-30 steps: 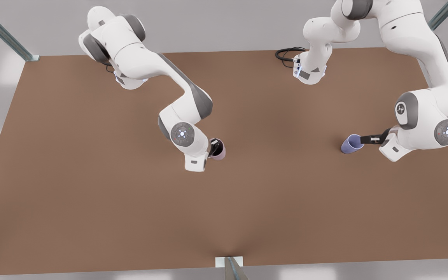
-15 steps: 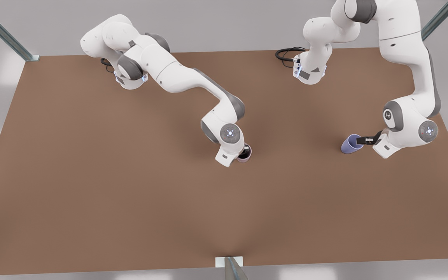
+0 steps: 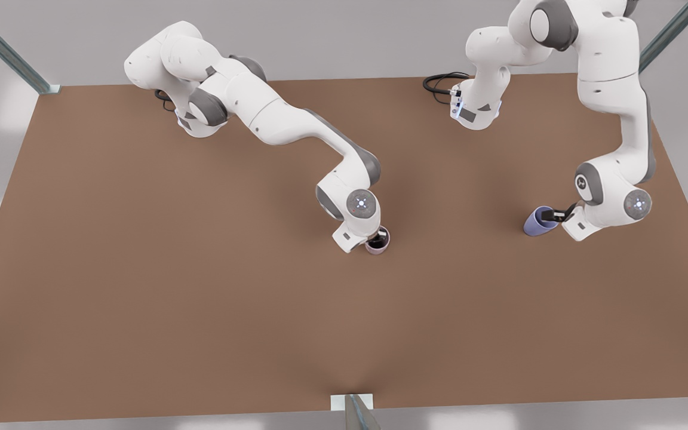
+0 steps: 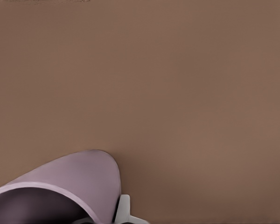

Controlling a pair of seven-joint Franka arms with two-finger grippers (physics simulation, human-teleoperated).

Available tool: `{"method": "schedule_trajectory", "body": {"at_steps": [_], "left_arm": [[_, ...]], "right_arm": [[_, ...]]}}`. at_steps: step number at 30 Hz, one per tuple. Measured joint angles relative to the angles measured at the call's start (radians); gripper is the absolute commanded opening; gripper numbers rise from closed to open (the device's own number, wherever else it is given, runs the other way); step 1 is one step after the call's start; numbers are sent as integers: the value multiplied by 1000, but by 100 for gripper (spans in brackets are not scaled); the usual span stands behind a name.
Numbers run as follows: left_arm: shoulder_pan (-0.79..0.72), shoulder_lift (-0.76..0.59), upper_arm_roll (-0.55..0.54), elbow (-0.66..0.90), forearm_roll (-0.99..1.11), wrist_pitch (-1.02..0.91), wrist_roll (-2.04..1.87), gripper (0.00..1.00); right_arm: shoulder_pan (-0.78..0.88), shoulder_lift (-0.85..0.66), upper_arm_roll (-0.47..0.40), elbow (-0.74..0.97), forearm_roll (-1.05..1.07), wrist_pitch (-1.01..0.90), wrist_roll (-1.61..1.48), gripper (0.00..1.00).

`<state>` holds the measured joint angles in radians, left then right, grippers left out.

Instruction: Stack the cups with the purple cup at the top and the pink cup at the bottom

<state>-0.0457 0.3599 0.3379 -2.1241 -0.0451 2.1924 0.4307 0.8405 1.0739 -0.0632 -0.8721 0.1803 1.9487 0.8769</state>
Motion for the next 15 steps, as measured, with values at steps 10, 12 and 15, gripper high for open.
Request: {"method": "schedule_trajectory", "body": {"at_steps": [10, 12, 15], "left_arm": [[0, 28, 1, 1, -33, 28, 42, 32], [0, 27, 1, 2, -34, 28, 48, 24], [-2, 25, 0, 3, -38, 27, 54, 21]], "right_arm": [[-7, 11, -2, 11, -2, -3, 94, 34], [-7, 5, -3, 10, -2, -7, 107, 34], [-8, -9, -4, 11, -1, -22, 124, 34]]}}
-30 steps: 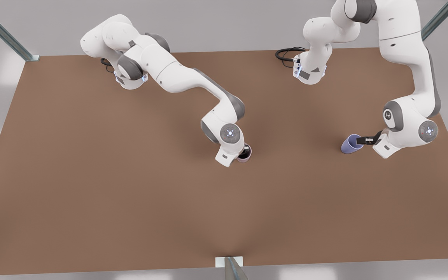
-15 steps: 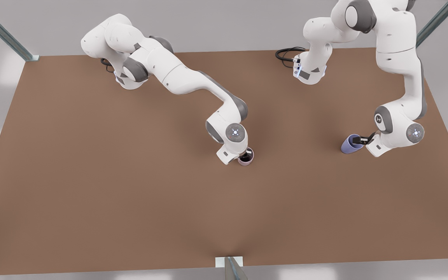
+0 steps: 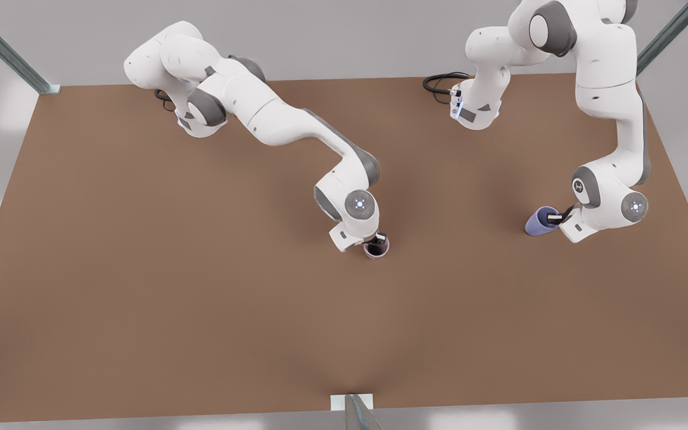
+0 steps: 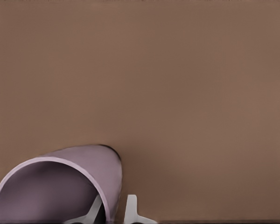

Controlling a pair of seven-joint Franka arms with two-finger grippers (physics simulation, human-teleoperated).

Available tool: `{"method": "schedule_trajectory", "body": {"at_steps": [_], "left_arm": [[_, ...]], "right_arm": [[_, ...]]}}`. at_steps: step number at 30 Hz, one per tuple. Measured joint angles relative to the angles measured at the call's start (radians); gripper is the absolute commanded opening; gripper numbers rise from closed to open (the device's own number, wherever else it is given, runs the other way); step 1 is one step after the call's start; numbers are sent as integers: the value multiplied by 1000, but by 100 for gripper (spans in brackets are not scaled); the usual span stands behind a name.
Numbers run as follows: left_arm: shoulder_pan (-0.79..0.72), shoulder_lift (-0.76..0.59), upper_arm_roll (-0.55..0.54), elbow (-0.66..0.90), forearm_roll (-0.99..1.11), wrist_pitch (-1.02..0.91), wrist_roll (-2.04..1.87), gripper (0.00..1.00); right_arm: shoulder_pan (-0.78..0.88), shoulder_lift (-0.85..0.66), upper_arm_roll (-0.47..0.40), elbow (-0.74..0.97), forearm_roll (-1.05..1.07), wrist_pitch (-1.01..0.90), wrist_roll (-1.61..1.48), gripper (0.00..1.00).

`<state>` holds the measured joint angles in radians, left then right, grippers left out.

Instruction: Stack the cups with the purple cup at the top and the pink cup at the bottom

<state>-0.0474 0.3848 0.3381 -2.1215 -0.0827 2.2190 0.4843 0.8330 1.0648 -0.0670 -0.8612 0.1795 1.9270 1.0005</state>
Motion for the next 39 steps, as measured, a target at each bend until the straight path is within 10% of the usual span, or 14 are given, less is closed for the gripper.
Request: {"method": "schedule_trajectory", "body": {"at_steps": [14, 16, 18, 21, 26, 39], "left_arm": [[-178, -168, -16, 162, -12, -227, -64, 21], [-211, -177, -20, 193, -11, -273, -92, 21], [-259, -178, -23, 238, -11, -320, -126, 21], [-344, -181, -67, 284, -13, -380, -197, 21], [-379, -170, -268, 314, -51, -399, -361, 21], [-533, 44, -304, 556, -73, -310, -825, 21]], "right_arm": [[-24, -83, -1, -17, 10, -53, 44, 36], [-80, -210, 4, -100, 9, -72, 34, 55], [-190, -474, 10, -332, 0, -93, -2, 100], [-494, -792, 12, -579, -49, -168, -95, 100], [-950, -921, 60, -577, -204, -335, -331, 100], [-912, -916, 49, -497, -224, -471, -726, 100]]}}
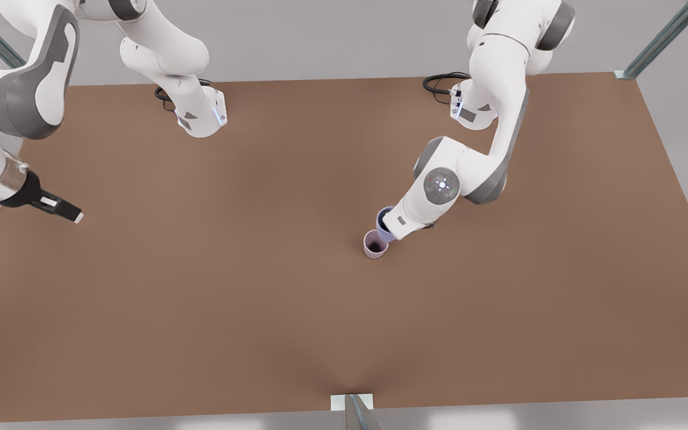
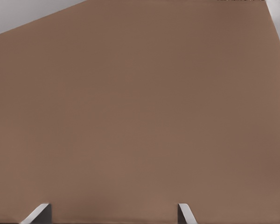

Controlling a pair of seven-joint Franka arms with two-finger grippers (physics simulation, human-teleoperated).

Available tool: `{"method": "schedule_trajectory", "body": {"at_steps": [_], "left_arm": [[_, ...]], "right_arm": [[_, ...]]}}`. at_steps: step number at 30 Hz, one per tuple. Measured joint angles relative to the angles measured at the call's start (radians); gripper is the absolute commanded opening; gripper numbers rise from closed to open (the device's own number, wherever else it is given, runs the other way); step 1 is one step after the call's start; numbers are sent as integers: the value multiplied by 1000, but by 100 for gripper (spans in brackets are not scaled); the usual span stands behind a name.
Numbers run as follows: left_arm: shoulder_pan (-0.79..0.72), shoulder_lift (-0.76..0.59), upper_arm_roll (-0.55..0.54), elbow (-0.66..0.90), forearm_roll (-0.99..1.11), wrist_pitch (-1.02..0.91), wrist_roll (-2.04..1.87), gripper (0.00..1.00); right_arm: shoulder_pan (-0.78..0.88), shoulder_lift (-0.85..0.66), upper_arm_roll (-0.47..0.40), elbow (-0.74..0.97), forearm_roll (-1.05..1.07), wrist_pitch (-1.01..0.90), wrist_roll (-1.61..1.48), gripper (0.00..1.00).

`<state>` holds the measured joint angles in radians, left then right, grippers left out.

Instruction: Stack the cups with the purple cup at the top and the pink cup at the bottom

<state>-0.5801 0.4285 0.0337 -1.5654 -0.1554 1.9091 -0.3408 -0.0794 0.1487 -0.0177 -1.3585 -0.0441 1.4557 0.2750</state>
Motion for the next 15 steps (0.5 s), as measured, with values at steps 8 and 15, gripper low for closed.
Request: {"method": "schedule_trajectory", "body": {"at_steps": [8, 15], "left_arm": [[-29, 51, 0, 49, -1, 23, -206, 21], [-32, 84, 0, 48, 4, 30, -329, 21]], "right_arm": [[7, 4, 1, 1, 1, -11, -129, 100], [5, 6, 0, 6, 1, -14, -204, 100]]}}
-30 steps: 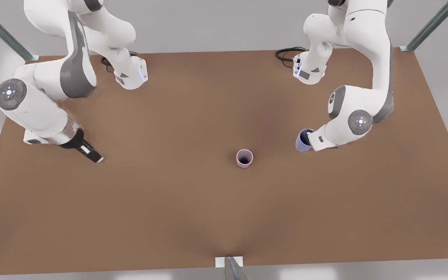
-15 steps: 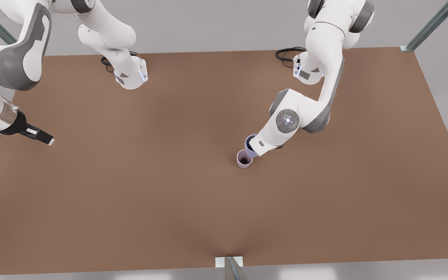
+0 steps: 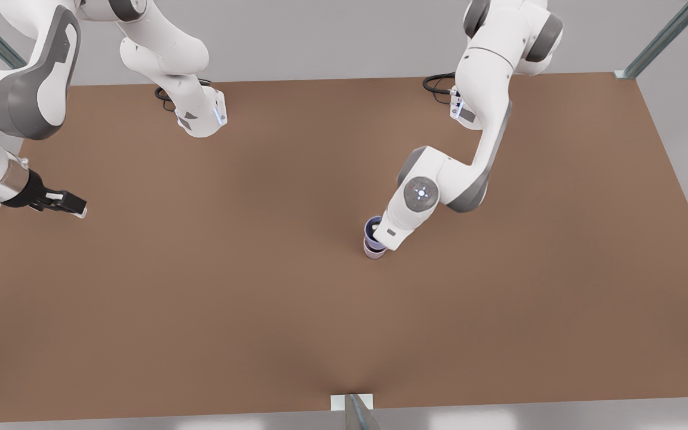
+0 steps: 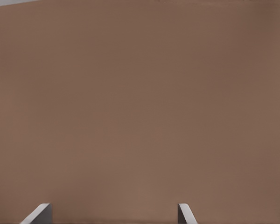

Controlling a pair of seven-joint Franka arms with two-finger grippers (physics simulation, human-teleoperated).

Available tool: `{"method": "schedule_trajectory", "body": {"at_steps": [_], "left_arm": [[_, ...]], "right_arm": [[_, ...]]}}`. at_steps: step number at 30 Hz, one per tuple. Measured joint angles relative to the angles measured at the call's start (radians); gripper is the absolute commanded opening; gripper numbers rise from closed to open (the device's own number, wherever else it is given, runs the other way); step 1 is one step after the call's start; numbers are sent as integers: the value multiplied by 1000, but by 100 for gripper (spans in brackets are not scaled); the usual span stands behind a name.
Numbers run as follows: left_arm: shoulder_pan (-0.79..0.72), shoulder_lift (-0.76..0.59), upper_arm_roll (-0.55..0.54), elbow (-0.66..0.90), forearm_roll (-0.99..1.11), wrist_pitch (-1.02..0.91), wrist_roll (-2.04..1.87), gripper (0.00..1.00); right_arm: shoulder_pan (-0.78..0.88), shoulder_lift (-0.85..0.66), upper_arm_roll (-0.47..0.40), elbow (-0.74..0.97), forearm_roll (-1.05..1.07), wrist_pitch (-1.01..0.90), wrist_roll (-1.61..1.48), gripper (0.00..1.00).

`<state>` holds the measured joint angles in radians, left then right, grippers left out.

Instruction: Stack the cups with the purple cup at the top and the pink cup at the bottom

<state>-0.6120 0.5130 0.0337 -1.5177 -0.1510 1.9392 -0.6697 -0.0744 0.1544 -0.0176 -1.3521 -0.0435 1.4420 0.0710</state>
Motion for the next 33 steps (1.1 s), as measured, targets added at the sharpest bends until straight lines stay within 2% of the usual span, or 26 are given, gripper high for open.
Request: {"method": "schedule_trajectory", "body": {"at_steps": [19, 21, 22, 23, 33], "left_arm": [[0, 45, -8, -1, -34, 3, -167, 21], [0, 49, -8, -1, -35, 4, -175, 45], [0, 51, -8, -1, -36, 5, -178, 53], [0, 52, -8, -2, -38, 6, -180, 56], [0, 51, -8, -1, -34, 6, -203, 57]], "right_arm": [[1, 3, 1, 4, -2, 3, -102, 100], [2, 3, 0, 5, -2, 3, -108, 100], [1, 3, 0, 5, -2, 3, -111, 100], [0, 3, 0, 5, -2, 4, -113, 100], [1, 5, 1, 5, -3, 5, -132, 100]]}}
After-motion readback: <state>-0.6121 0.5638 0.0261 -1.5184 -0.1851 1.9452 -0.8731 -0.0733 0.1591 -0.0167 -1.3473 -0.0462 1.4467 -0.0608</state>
